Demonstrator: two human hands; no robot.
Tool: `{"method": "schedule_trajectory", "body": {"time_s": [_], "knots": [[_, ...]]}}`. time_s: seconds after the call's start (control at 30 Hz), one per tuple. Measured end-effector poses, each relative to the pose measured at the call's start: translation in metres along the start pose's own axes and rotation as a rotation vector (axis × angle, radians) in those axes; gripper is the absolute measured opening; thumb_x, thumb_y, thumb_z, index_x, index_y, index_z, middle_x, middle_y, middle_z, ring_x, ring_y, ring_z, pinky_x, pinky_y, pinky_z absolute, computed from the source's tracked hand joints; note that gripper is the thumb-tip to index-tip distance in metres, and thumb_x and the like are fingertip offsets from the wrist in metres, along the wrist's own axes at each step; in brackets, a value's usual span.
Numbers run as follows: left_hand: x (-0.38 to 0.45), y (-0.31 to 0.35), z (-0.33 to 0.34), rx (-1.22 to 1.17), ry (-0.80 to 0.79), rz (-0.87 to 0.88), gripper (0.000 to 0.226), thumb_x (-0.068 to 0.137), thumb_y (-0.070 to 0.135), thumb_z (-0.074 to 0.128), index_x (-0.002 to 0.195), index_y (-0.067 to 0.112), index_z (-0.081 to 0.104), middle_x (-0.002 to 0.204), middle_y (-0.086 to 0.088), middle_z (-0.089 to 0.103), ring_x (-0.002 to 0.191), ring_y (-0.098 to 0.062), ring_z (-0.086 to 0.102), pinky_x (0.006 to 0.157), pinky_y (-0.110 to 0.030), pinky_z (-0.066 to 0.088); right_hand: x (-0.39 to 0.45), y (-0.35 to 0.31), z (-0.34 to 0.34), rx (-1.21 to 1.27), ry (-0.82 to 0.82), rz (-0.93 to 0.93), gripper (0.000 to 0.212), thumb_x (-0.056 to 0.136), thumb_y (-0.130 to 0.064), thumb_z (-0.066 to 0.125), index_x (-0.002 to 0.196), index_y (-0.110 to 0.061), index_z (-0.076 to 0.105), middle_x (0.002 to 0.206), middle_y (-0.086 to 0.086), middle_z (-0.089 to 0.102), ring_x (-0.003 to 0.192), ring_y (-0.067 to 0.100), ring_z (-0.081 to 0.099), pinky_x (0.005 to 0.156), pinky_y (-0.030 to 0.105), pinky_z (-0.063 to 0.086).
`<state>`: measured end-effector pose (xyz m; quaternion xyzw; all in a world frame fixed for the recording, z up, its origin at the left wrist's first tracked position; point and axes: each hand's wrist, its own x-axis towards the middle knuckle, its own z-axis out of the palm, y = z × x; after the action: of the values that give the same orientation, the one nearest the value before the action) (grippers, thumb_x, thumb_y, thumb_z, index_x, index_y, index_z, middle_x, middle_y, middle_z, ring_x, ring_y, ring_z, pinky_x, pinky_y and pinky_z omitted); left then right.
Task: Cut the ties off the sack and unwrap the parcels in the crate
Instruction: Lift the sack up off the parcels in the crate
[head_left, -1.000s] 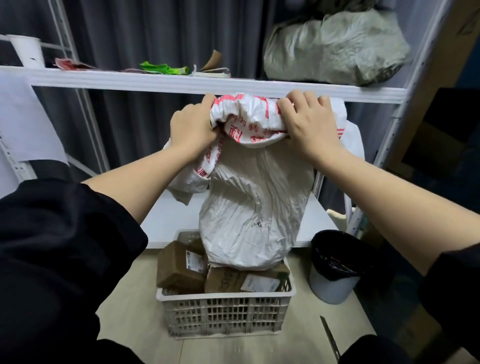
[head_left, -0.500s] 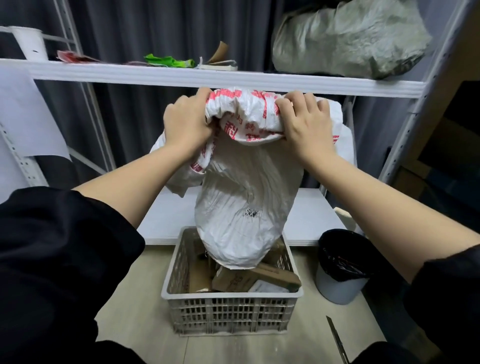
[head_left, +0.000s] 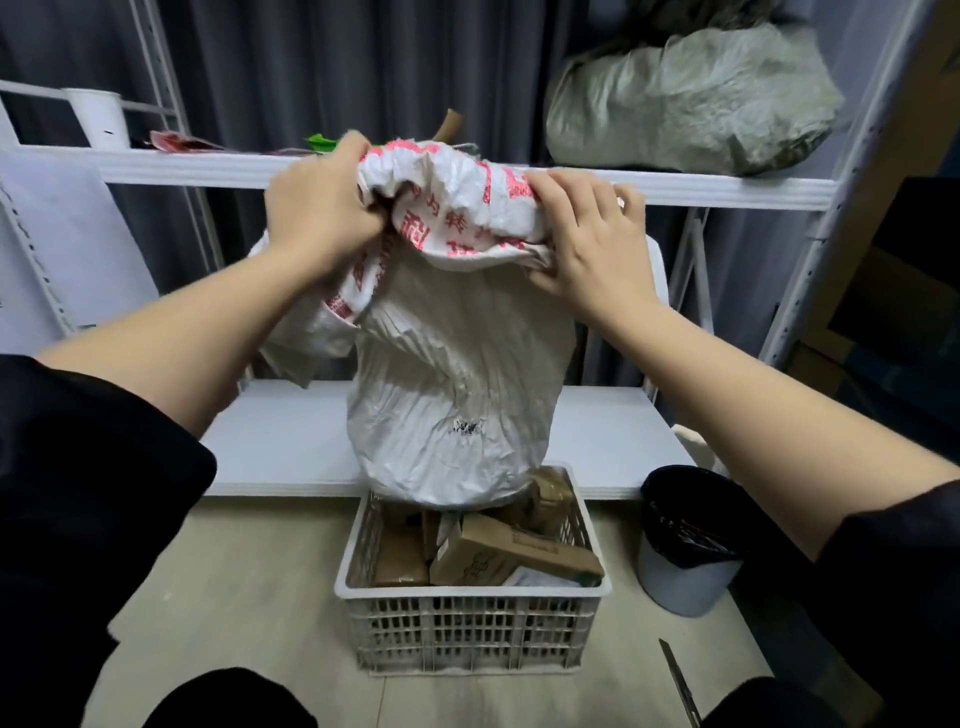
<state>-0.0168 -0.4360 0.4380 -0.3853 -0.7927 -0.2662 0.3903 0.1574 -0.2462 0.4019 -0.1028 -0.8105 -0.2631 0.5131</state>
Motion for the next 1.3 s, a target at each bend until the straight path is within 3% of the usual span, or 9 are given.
{"method": "schedule_trajectory", "body": {"time_s": [0.17, 0.3, 0.53, 0.7, 0.87, 1.07, 1.3], "knots": [[-0.001, -0.013, -0.022, 0.022, -0.001, -0.052, 0.031, 0.080, 0.029, 0.053, 0.107, 0.015, 0.048, 0.095, -0.020, 0.065, 0.092, -0.045, 0.057, 0.069, -0.043, 0.041, 0.016, -0.014, 0.001, -0.005, 0.064, 0.001, 0.073, 0.075, -0.050, 0.058, 0.139, -0.020, 0.043, 0.136, 0.003, 0.052, 0.124, 0.024, 0.050, 0.094, 0.039, 0.026], [-0.002, -0.024, -0.033, 0.032, 0.001, -0.067, 0.033, 0.082, 0.032, 0.054, 0.108, 0.013, 0.048, 0.096, -0.021, 0.065, 0.093, -0.046, 0.058, 0.072, -0.045, 0.043, 0.023, -0.022, 0.009, -0.022, 0.150, 0.006, 0.069, 0.080, -0.051, 0.059, 0.141, -0.023, 0.042, 0.141, 0.004, 0.050, 0.131, 0.026, 0.045, 0.101, 0.049, 0.032], [0.000, -0.046, -0.044, 0.129, 0.051, -0.114, 0.032, 0.081, 0.023, 0.054, 0.110, 0.011, 0.048, 0.099, -0.022, 0.065, 0.095, -0.046, 0.057, 0.072, -0.047, 0.044, 0.051, -0.043, 0.035, 0.036, 0.176, 0.014, 0.068, 0.080, -0.018, 0.070, 0.141, -0.022, 0.042, 0.140, 0.007, 0.051, 0.130, 0.028, 0.047, 0.091, 0.041, 0.044], [0.003, -0.073, -0.069, 0.134, 0.077, -0.210, 0.032, 0.081, 0.029, 0.054, 0.109, 0.014, 0.050, 0.101, -0.025, 0.064, 0.097, -0.048, 0.056, 0.078, -0.045, 0.043, 0.069, -0.073, 0.025, 0.132, 0.215, -0.023, 0.067, 0.075, -0.037, 0.062, 0.138, -0.018, 0.050, 0.136, 0.006, 0.055, 0.123, 0.025, 0.053, 0.086, 0.036, 0.040], [-0.002, -0.092, -0.083, 0.158, 0.101, -0.259, 0.035, 0.082, 0.034, 0.055, 0.110, 0.015, 0.051, 0.102, -0.027, 0.063, 0.098, -0.049, 0.056, 0.079, -0.047, 0.045, 0.076, -0.099, 0.023, 0.196, 0.208, -0.028, 0.072, 0.068, -0.032, 0.066, 0.136, -0.017, 0.050, 0.136, 0.006, 0.054, 0.121, 0.025, 0.054, 0.089, 0.033, 0.036], [-0.005, -0.091, -0.084, 0.147, 0.136, -0.296, 0.037, 0.082, 0.035, 0.052, 0.112, 0.014, 0.051, 0.104, -0.024, 0.063, 0.098, -0.048, 0.056, 0.078, -0.046, 0.044, 0.078, -0.101, 0.018, 0.210, 0.276, -0.018, 0.061, 0.074, -0.037, 0.061, 0.131, -0.018, 0.056, 0.125, 0.002, 0.061, 0.109, 0.022, 0.059, 0.085, 0.033, 0.029], [0.011, -0.055, -0.070, 0.027, 0.170, -0.291, 0.037, 0.081, 0.036, 0.049, 0.112, 0.016, 0.050, 0.107, -0.016, 0.066, 0.101, -0.042, 0.057, 0.077, -0.042, 0.042, 0.089, -0.057, 0.011, 0.088, 0.391, 0.071, 0.054, 0.073, -0.035, 0.065, 0.124, -0.017, 0.060, 0.110, 0.004, 0.064, 0.101, 0.015, 0.040, 0.088, 0.035, 0.026]]}}
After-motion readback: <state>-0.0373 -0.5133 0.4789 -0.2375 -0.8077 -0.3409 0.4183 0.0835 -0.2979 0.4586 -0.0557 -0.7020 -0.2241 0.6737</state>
